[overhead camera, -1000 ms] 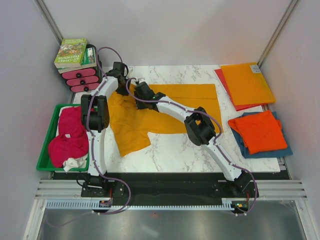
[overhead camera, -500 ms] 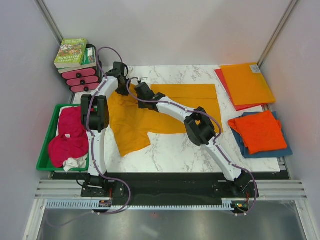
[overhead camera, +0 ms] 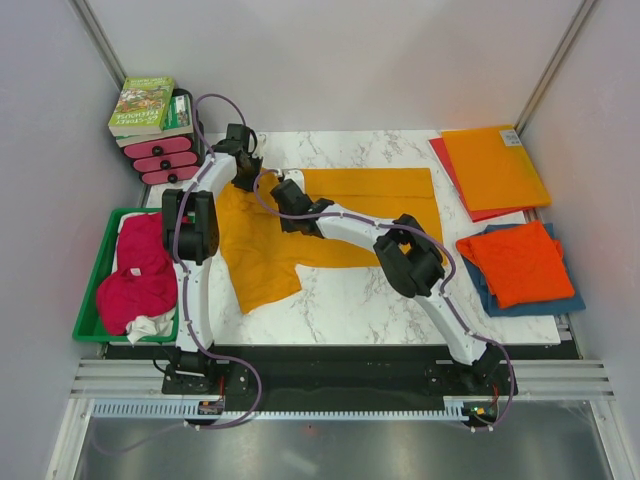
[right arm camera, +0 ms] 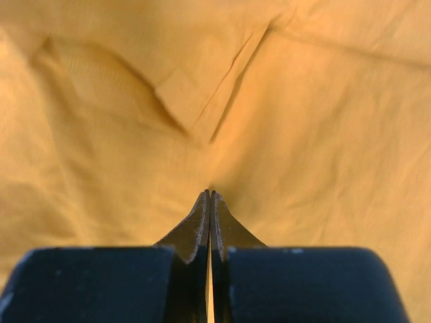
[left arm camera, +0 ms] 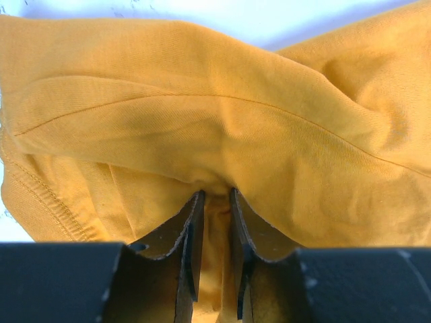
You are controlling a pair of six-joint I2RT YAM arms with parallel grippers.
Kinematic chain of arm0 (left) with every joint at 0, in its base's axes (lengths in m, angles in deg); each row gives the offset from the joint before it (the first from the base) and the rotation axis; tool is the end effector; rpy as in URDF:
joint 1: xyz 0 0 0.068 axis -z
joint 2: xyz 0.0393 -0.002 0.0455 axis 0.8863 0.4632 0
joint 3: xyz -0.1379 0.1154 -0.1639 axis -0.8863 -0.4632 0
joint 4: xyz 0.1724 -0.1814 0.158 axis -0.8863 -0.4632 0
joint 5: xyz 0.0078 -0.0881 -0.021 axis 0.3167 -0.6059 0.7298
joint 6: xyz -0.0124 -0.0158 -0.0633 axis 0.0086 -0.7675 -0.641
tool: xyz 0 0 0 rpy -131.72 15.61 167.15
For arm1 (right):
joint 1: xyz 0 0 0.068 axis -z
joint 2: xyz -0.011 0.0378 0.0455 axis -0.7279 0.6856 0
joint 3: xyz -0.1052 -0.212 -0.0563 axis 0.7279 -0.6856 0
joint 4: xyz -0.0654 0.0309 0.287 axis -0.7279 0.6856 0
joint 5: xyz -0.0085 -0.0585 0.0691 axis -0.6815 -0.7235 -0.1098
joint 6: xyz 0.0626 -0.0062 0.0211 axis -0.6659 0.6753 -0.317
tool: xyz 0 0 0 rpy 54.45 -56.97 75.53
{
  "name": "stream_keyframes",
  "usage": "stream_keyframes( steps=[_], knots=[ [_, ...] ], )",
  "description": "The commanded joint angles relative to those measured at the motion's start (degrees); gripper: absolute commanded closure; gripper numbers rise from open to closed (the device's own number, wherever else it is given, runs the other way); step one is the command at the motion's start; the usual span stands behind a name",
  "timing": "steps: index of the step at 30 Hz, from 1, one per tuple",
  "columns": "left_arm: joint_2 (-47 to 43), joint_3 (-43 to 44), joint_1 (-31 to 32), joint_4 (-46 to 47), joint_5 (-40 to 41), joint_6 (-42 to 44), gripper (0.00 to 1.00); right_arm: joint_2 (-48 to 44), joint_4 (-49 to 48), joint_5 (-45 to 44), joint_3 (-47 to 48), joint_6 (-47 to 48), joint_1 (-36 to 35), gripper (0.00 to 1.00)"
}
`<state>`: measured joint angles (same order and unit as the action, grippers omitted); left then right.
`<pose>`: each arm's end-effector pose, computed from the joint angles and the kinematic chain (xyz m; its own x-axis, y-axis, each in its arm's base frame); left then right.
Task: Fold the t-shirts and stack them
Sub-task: Fold the flattened tshirt in 1/3 of the way
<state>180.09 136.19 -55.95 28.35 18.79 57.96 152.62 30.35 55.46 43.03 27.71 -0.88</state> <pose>0.5315 -0.0616 0.1160 -0.8290 0.2083 -0.5191 0.2223 0.9743 0.0359 0.3905 0.4061 0.1066 -0.6801 -0.0804 -0.7287 -0.2928 0.9411 0.1694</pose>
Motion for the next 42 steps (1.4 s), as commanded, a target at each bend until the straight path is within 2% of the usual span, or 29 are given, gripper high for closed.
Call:
stream_keyframes(
  steps=[1,9,11,12,15,17,20,21,24,29,36,42],
  knots=[
    [0.31,-0.51,-0.04,-0.53,0.33,1.83,0.72,-5.34,-1.79,-1.02,-3.13,-1.23,-1.45,1.00],
    [0.66,-0.51,-0.04,-0.62,0.42,1.91,0.72,-7.45,-3.98,-2.59,-7.97,-1.85,-2.24,1.00],
    [0.40,-0.51,-0.04,-0.62,0.42,1.74,0.71,-7.89,-3.90,-4.35,-5.88,-1.59,-1.98,0.88],
    [0.31,-0.51,-0.04,-0.53,0.42,1.56,0.71,-7.80,-3.64,-4.53,-4.55,-1.24,-1.80,0.72],
    [-2.05,-1.21,-0.13,-0.01,-1.68,0.07,0.65,-5.96,-2.59,-4.10,1.77,-0.18,-0.57,0.59],
    [-5.39,-3.05,-0.31,2.09,-4.22,-1.51,0.60,-2.72,-0.66,-2.09,8.42,0.26,0.83,0.59],
    [-8.55,-4.38,-0.22,2.63,-6.86,-3.18,0.57,2.38,0.75,-0.49,15.38,-0.09,2.85,0.63],
    [-9.00,-4.55,-0.13,2.63,-7.22,-3.27,0.57,4.66,0.84,0.73,16.63,-0.44,3.29,0.72],
    [-10.50,-6.13,0.05,2.46,-8.02,-2.92,0.57,8.00,0.93,2.23,20.15,-1.67,4.79,0.86],
    [-9.71,-7.89,0.05,2.02,-6.44,-1.52,0.61,10.21,0.06,3.11,20.77,-2.46,5.05,1.00],
    [-9.36,-9.13,0.05,2.02,-6.52,-1.51,0.64,9.79,-2.23,3.29,19.20,-3.96,4.53,1.00],
    [-8.13,-9.13,0.31,1.84,-5.38,-0.55,0.65,4.51,-4.78,-2.94,14.54,-3.43,2.69,1.00]
  ],
)
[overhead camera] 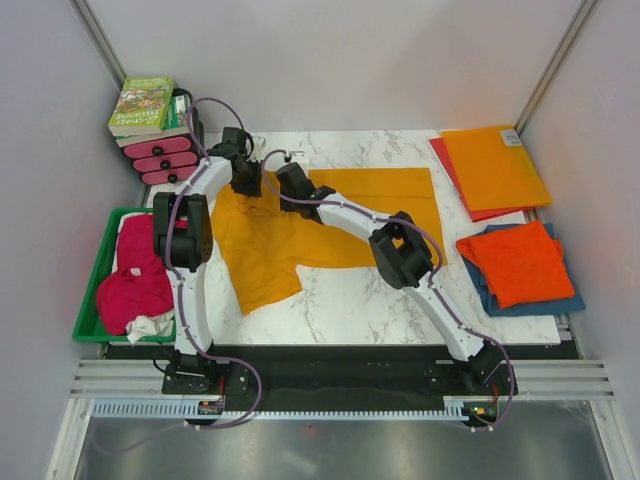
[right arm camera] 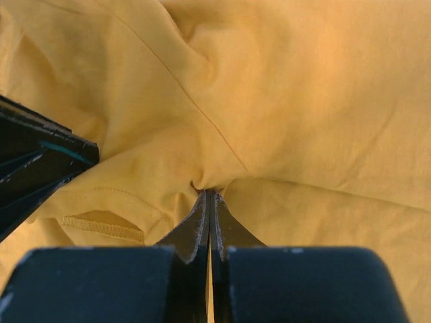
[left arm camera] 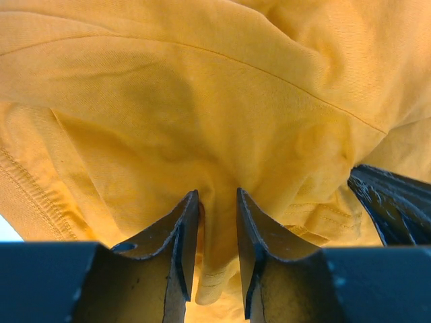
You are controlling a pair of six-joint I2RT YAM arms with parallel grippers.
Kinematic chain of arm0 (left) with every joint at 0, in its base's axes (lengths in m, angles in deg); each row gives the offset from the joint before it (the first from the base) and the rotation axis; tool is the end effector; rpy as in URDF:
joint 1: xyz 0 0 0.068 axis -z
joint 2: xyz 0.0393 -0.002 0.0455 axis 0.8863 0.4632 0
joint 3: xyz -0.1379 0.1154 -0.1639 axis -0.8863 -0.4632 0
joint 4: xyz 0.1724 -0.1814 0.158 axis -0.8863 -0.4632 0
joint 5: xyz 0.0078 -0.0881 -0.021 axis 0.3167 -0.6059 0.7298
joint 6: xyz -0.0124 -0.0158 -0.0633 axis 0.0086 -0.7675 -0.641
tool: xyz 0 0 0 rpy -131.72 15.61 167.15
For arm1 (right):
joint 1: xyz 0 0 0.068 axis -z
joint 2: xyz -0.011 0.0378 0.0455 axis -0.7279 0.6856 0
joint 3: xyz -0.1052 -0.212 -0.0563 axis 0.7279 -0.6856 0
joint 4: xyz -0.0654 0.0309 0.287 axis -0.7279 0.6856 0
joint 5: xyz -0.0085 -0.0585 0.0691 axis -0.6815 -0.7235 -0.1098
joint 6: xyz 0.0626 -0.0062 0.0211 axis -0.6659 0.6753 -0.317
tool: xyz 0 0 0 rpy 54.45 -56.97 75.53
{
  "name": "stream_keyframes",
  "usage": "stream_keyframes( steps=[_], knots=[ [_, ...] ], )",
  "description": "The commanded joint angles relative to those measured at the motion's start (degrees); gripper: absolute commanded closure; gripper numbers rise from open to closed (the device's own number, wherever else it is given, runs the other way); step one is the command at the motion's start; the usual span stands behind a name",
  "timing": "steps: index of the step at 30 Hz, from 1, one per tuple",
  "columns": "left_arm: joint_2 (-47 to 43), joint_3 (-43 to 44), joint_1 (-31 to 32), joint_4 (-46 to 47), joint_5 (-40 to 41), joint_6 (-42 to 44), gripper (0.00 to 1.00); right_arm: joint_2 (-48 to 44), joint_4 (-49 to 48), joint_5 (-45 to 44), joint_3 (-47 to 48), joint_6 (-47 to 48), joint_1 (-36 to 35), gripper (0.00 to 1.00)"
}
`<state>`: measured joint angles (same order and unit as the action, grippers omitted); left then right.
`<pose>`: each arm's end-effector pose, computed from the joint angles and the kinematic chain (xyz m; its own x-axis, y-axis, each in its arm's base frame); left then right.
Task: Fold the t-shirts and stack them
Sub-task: Fold the flattened tshirt in 1/3 of the way
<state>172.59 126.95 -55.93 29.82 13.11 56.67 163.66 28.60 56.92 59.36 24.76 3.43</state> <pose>0.5058 -0.0641 0.1278 -0.8316 0.1856 -0.5235 0.2536 0.9654 -0.0606 0.4497 0.4055 0.1076 -0.6375 0.0789 -0.7664 -0.2233 0.9331 0.2818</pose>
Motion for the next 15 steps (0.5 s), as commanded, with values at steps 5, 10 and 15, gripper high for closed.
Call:
stream_keyframes(
  steps=[5,10,15],
  knots=[
    [-0.02,-1.02,0.29,0.29,1.27,1.71,0.65,-9.78,-4.79,-5.82,-4.96,-0.30,-2.68,1.00],
    [0.69,-1.64,0.29,0.29,0.83,1.45,0.66,-9.26,-5.05,-5.12,-3.21,-0.48,-4.00,1.00],
    [1.13,-1.72,0.29,0.29,0.30,1.44,0.67,-6.19,-4.09,-2.75,-0.74,-1.09,-4.17,1.00]
  ],
)
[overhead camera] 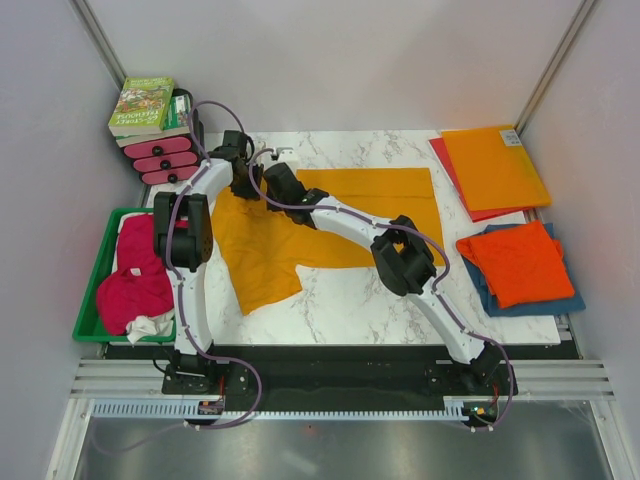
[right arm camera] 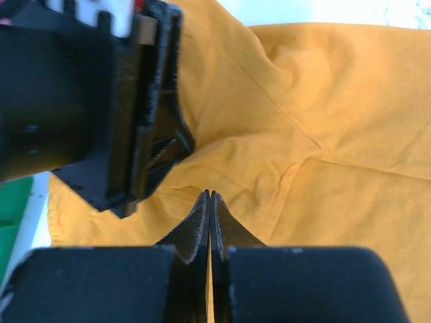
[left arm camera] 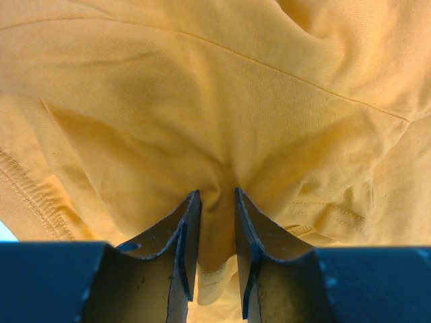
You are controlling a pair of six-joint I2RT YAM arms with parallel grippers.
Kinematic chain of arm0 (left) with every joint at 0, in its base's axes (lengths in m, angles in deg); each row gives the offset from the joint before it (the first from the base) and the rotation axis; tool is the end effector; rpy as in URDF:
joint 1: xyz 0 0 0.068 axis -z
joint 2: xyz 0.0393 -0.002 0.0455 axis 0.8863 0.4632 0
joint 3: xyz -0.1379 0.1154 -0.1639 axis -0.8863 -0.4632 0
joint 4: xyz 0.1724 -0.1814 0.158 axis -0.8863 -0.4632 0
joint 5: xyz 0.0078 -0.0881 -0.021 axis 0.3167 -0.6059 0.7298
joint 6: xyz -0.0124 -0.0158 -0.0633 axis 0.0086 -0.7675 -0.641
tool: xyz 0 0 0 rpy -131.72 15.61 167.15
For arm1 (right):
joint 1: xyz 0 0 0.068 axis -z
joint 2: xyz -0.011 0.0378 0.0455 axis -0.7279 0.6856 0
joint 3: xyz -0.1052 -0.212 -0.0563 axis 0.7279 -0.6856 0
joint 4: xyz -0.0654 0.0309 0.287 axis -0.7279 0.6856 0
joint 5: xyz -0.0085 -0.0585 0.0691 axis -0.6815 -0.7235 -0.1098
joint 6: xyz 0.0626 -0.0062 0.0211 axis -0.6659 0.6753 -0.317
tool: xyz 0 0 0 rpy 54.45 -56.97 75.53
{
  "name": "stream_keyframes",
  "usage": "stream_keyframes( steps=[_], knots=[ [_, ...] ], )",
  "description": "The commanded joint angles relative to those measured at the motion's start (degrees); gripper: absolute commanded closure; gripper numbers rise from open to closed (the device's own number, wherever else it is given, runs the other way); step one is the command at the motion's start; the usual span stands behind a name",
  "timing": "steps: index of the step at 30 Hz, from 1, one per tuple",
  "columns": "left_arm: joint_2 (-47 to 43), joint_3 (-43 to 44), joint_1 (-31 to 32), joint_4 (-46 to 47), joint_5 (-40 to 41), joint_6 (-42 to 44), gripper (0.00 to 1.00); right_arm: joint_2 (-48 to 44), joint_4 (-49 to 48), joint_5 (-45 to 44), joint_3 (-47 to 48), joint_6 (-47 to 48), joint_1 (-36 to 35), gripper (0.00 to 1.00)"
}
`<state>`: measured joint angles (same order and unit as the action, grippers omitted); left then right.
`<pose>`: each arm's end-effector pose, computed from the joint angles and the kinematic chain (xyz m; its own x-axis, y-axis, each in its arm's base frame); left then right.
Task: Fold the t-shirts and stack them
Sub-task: Fold the flattened tshirt in 1/3 of the way
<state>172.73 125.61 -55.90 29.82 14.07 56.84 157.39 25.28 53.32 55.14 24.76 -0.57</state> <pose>0.5019 -0.0630 0.1185 -0.8446 0.1907 -0.5002 0.2471 0.9678 -0.0483 0.4181 0.4288 0.1492 -0.5671 0.1015 -0.8174 -0.2660 0.9166 0.2984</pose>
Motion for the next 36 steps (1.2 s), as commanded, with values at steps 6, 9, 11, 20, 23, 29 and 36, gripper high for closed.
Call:
stream_keyframes(
  steps=[6,9,11,20,23,29,36],
  knots=[
    [1.00,-0.92,0.27,0.11,-0.40,2.06,0.67,2.90,0.81,1.74,2.08,-3.46,0.70,1.00],
    [1.35,-0.92,0.27,-0.15,0.30,2.85,0.67,3.78,1.95,3.23,0.76,-5.74,2.20,1.00],
    [1.35,-1.09,0.27,-0.41,0.48,3.20,0.67,3.78,2.14,4.72,-0.47,-6.72,3.16,1.00],
    [1.87,-0.84,0.18,-0.94,1.80,3.56,0.67,0.53,3.81,4.64,-9.60,-9.62,5.89,1.00],
    [2.40,0.13,0.00,-1.03,2.33,3.64,0.67,-0.61,4.16,5.08,-12.24,-9.97,6.68,1.00],
    [3.28,2.42,-0.26,-1.99,3.03,3.29,0.67,-3.33,4.42,5.52,-18.57,-10.06,7.12,1.00],
    [1.71,4.08,-0.53,-1.91,3.38,2.41,0.67,-4.57,4.25,5.08,-19.82,-8.75,7.12,1.00]
  ],
)
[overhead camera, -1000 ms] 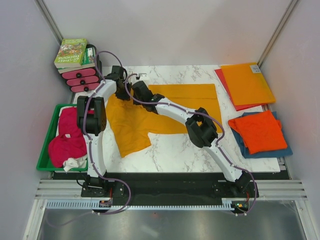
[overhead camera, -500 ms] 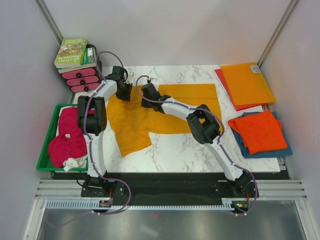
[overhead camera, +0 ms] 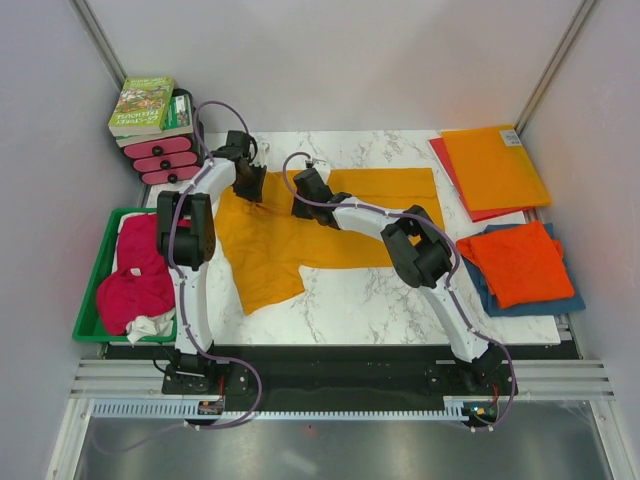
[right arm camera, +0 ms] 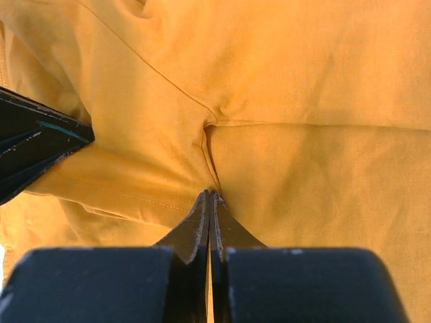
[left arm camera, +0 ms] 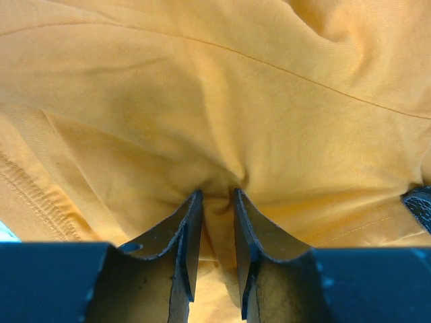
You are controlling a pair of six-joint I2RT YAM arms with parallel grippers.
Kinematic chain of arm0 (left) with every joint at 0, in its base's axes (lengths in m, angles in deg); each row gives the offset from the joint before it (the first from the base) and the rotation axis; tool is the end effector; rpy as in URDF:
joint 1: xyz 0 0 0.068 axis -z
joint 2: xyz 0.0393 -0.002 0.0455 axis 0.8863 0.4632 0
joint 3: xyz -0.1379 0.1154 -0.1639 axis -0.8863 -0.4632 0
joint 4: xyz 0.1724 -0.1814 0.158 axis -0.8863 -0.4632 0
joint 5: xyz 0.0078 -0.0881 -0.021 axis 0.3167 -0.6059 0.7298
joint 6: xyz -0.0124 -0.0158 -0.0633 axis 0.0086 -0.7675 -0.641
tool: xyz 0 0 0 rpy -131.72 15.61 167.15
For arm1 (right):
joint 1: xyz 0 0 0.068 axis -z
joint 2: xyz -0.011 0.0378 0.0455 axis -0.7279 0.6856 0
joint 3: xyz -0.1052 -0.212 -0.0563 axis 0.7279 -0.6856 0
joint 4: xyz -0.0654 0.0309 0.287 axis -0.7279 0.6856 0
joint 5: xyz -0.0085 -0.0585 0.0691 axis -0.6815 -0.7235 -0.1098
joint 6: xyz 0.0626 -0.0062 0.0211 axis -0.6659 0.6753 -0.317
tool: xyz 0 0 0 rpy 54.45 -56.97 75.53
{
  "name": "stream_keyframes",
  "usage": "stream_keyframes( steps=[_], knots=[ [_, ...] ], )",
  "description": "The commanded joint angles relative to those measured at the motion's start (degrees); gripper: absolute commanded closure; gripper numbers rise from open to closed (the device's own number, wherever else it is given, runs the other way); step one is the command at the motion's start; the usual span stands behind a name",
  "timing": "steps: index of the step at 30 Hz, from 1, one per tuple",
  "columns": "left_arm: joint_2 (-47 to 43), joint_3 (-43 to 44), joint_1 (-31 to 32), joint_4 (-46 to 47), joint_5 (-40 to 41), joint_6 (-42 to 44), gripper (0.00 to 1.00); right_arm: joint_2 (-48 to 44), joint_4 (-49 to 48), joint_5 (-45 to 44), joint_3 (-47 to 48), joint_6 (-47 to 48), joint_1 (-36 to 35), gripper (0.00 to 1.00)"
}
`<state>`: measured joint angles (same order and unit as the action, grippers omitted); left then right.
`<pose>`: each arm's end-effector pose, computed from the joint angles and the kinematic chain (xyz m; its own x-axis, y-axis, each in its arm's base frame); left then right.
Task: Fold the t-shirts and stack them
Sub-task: Fold the flattened tshirt in 1/3 of the way
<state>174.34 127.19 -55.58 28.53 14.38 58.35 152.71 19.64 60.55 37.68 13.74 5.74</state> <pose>0.5041 -0.0659 0.1128 -0.8481 0.2223 -0.4809 0.2714 0.9619 -0.0341 0.4319 0.3620 0.0882 -0.7042 0.2543 -0.6629 -0.0854 0.8965 0.4347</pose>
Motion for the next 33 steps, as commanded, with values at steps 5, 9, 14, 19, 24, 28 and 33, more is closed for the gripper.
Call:
stream_keyframes(
  steps=[5,9,14,19,24,28,33],
  knots=[
    [-3.07,4.10,-0.85,-0.27,2.73,0.64,0.64,-1.38,9.45,-4.08,1.42,3.59,0.72,0.95],
    [-7.64,3.22,-1.47,2.72,0.44,-1.11,0.59,-6.30,6.72,-9.97,2.13,5.70,1.15,0.76],
    [-7.48,5.24,-1.56,2.72,-0.26,-1.82,0.58,-8.85,9.27,-12.69,4.77,7.98,4.14,0.63],
    [-2.65,9.10,-1.12,0.97,-0.35,-3.58,0.62,-10.00,10.93,-16.56,1.26,10.71,8.53,0.72],
    [2.89,12.36,-0.15,0.08,-0.17,-3.40,0.66,-7.54,12.52,-18.42,0.90,11.94,13.45,1.00],
    [5.00,13.41,0.29,0.00,-0.52,-3.40,0.66,-4.82,12.52,-19.64,2.13,12.82,14.95,1.00],
    [5.97,13.50,0.29,-0.97,-0.97,-1.91,0.66,-2.01,13.31,-18.07,4.85,13.43,16.10,1.00]
  ],
)
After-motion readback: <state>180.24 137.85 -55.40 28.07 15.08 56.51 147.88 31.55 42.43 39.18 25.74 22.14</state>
